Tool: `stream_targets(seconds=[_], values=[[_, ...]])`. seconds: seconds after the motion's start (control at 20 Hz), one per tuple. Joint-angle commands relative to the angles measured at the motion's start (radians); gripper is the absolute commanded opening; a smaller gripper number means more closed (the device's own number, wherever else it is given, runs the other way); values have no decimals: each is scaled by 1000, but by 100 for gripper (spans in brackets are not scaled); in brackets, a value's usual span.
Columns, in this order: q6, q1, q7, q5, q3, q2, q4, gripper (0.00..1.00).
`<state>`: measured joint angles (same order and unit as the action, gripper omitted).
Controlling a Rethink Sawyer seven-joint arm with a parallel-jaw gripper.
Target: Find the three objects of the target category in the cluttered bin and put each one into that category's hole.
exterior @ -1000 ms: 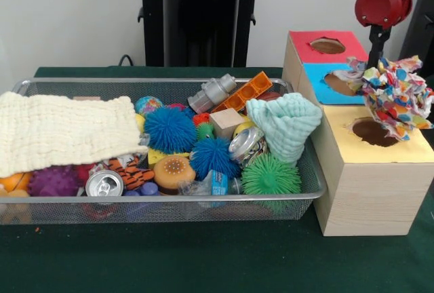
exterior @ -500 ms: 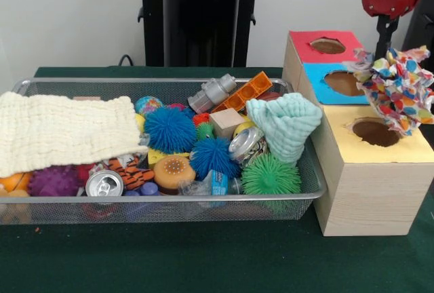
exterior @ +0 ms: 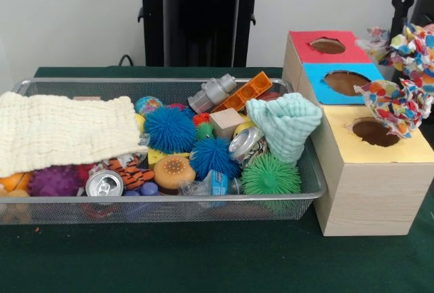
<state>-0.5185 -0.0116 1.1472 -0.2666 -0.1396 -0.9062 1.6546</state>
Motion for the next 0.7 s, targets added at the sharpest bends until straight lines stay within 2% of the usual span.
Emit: stream_targets(seconds=[0.05, 0.3, 0.7], values=[[-166, 27, 101, 35, -10, -59, 94, 0], [-162, 21, 129, 40, -6, -45, 90, 0], [-59, 2, 190, 17, 11, 5, 116, 0]])
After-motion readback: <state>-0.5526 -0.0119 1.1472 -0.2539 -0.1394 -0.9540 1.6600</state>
